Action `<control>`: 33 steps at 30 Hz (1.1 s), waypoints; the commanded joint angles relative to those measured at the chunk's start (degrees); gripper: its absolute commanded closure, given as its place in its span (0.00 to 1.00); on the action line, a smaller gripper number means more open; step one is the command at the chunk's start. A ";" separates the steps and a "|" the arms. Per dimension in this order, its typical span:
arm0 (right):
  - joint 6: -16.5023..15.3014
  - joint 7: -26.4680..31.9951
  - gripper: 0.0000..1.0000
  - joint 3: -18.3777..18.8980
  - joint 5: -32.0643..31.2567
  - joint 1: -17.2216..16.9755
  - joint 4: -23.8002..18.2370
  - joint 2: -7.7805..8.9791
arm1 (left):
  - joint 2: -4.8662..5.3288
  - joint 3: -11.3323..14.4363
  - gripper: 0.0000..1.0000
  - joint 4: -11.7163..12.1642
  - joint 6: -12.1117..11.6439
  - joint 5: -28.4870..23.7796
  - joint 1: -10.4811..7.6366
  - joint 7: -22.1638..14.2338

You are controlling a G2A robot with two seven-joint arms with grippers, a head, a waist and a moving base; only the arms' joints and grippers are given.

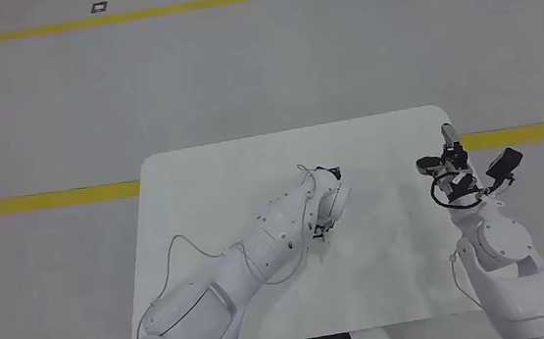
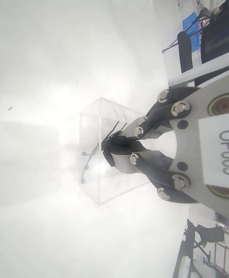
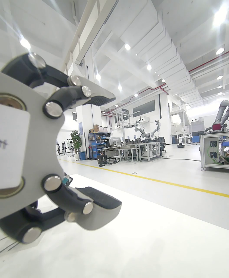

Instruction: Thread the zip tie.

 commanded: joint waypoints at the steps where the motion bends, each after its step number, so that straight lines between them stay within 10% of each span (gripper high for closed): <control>1: 0.00 0.00 0.00 0.00 0.00 0.00 0.00 0.00 | 0.23 -0.32 1.00 -1.17 -0.01 0.40 -0.07 -1.14; 15: 0.00 0.00 0.00 0.00 0.00 0.00 0.00 0.00 | 2.29 -0.27 1.00 -5.65 -0.01 -0.41 0.35 -3.49; 33: 0.00 0.00 0.00 0.00 0.00 0.00 0.00 0.00 | 5.90 3.65 1.00 -8.60 -0.01 -7.34 -3.30 -3.49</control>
